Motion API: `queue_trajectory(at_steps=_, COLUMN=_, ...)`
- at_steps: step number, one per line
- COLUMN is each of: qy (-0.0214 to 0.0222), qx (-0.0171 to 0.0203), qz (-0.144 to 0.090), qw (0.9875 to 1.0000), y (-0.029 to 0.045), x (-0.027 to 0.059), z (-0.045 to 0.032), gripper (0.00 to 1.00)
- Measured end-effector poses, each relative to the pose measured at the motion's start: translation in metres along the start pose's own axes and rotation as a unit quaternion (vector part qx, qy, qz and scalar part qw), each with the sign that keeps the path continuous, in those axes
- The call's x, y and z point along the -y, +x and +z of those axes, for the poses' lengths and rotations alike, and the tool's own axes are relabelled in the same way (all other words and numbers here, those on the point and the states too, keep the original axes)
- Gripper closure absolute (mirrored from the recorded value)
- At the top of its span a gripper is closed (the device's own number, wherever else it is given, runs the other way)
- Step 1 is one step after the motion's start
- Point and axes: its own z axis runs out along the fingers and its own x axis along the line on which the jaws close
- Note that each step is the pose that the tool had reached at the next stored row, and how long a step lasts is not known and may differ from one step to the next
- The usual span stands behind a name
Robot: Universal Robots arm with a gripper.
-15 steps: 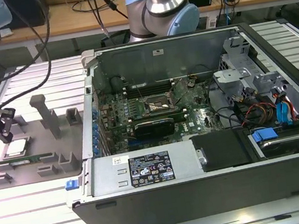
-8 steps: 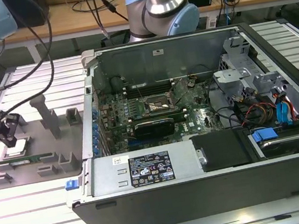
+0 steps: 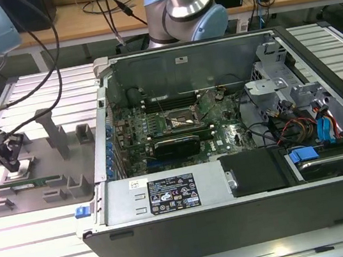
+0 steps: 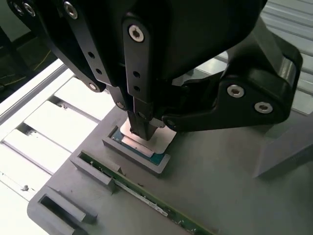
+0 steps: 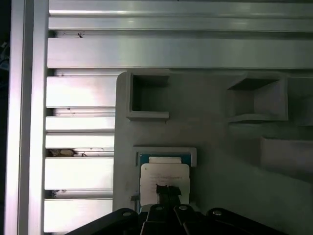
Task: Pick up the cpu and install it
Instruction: 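Pick up the cpu and move it towards the insertion slot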
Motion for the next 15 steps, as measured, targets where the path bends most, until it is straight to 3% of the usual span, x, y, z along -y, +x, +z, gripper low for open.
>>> queue_trajectory(at_steps=8, qy=-0.0001, qx=-0.0002, qz=-0.005, qw=1.0000, y=0.0003, x=-0.0048, z=0.0039, gripper=0.89)
queue_trajectory(at_steps=15, qy=-0.0001, qx=-0.0002, qz=-0.005, qw=1.0000, y=0.0003, x=-0.0048, z=0.0039, gripper=0.58)
